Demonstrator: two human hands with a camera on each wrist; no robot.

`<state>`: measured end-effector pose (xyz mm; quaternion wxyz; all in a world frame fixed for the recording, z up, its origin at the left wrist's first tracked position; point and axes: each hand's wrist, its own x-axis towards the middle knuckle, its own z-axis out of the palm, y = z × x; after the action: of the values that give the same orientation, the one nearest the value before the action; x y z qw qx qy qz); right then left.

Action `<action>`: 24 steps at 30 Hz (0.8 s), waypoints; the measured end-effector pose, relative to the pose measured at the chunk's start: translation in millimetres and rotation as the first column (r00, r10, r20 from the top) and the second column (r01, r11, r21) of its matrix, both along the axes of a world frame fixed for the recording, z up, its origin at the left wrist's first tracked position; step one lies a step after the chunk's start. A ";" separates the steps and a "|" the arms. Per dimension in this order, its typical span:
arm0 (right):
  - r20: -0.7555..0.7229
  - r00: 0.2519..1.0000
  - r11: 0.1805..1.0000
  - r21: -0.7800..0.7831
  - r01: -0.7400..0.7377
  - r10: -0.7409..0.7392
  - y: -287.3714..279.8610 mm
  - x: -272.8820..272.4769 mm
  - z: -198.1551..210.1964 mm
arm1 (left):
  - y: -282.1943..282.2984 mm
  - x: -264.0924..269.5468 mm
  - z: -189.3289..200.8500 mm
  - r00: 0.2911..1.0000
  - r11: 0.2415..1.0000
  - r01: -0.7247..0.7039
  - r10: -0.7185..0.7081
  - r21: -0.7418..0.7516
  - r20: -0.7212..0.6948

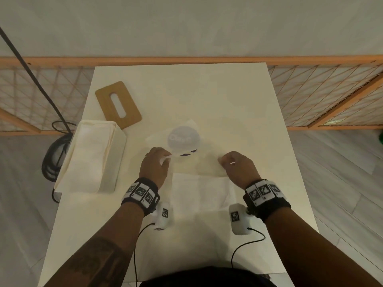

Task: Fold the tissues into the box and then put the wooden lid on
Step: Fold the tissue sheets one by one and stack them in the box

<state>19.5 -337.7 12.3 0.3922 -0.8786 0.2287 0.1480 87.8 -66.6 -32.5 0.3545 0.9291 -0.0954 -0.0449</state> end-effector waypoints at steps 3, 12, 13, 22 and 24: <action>-0.269 0.932 0.803 0.483 0.349 -0.244 8.0 15.5 3.4 | -4.6 -16.6 24.1 0.994 0.973 0.095 -0.080 -0.211 0.080; -0.554 0.825 0.267 0.782 0.563 -0.115 8.2 13.0 12.6 | 5.1 -56.2 39.8 0.949 0.947 0.311 -0.306 -0.078 0.069; -0.548 0.833 0.297 0.785 0.544 -0.078 7.7 12.5 12.9 | 6.8 -57.9 37.9 0.942 0.942 0.330 -0.326 -0.053 0.080; -0.479 0.871 0.565 0.691 0.451 -0.110 23.8 4.7 -10.4 | 20.1 -69.4 35.1 0.925 0.920 0.381 -0.379 -0.091 0.033; -0.495 0.860 0.578 0.669 0.468 -0.124 26.7 0.8 -17.9 | 18.6 -71.8 38.8 0.969 0.944 0.239 -0.248 -0.226 -0.012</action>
<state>20.3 -311.0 -5.6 0.6931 -0.5237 0.3641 0.3358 15.9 -48.0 6.2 0.4500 0.8634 -0.2069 -0.0959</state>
